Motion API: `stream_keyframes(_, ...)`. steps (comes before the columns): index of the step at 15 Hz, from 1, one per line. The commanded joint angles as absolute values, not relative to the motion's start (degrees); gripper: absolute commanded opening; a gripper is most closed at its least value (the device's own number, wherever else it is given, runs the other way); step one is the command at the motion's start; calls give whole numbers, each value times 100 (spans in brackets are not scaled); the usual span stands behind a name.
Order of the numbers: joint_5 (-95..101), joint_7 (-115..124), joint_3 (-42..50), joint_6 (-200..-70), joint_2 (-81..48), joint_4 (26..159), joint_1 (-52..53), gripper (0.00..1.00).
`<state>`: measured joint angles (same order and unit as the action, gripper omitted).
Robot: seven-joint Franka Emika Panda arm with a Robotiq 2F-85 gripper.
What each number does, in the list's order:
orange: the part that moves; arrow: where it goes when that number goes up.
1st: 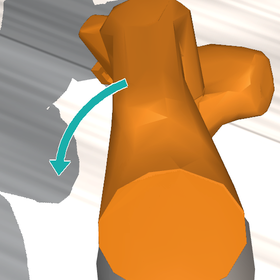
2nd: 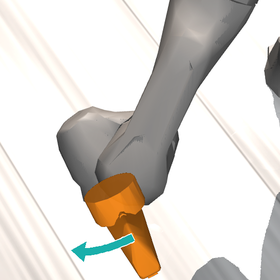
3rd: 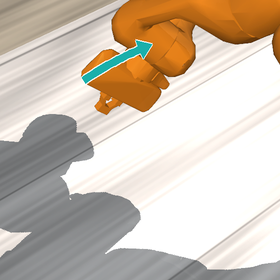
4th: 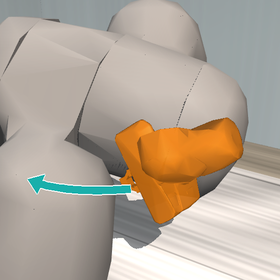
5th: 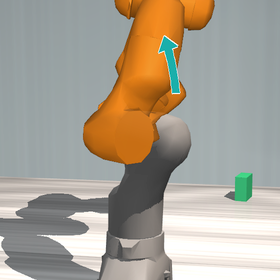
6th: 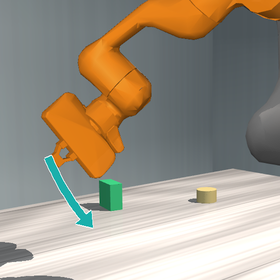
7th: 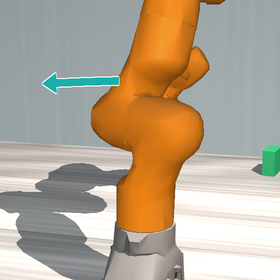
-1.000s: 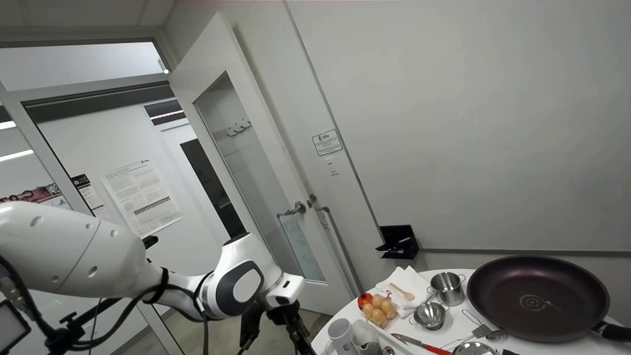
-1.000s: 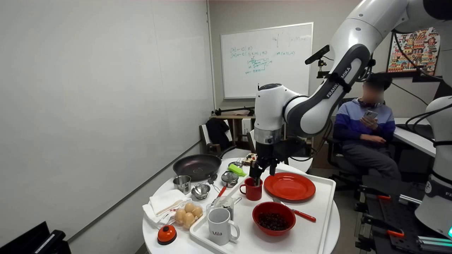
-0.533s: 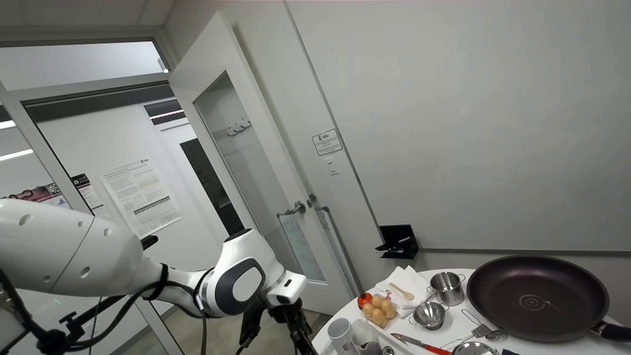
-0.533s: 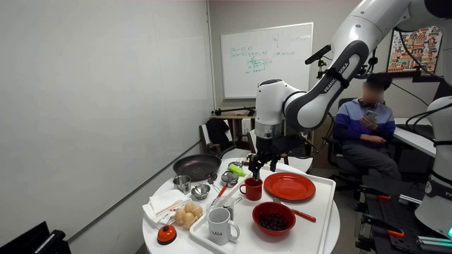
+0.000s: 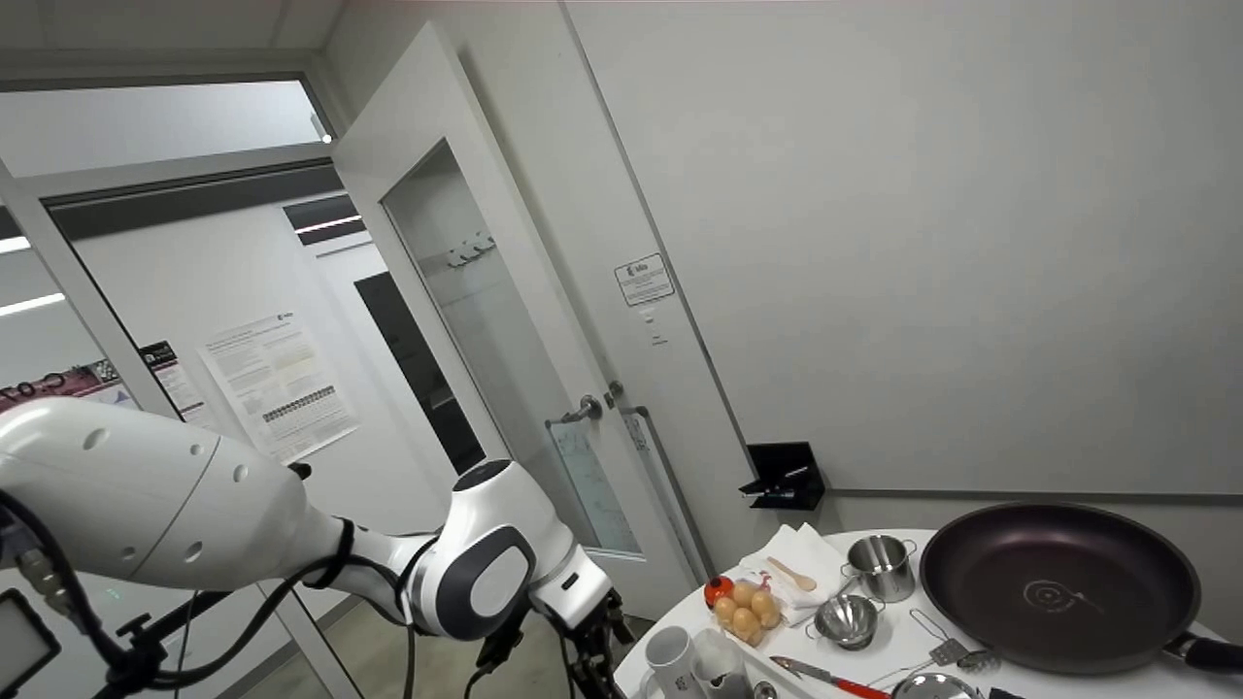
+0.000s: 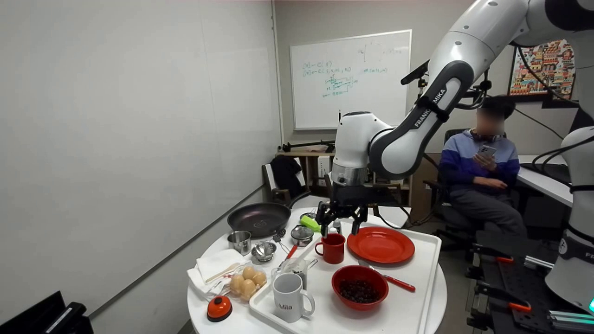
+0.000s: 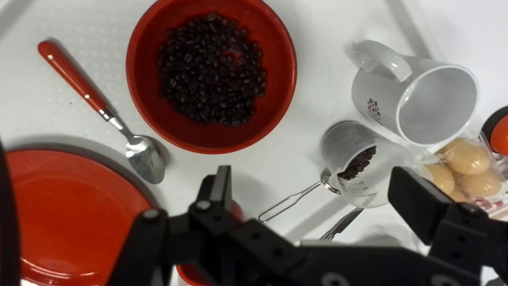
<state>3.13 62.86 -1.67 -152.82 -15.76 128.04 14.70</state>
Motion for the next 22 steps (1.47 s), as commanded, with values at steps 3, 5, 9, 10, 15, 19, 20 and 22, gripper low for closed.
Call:
stream_keyframes(3,-270,7204,-95,-15786,-1694,12535,1439,100)
stream_keyframes(5,95,7936,230,-15793,-1762,12333,1611,100)
stream_keyframes(9,294,8090,260,-15719,-1686,12379,1531,100)
stream_keyframes(10,315,8157,284,-15719,-1699,12364,1544,100)
stream_keyframes(15,929,10473,785,-14976,-2026,11998,1959,100)
stream_keyframes(19,599,11459,543,-14303,-2207,11546,1862,100)
stream_keyframes(20,513,11712,479,-14133,-2272,11375,1850,100)
stream_keyframes(22,307,12217,353,-13881,-2451,10980,1832,100)
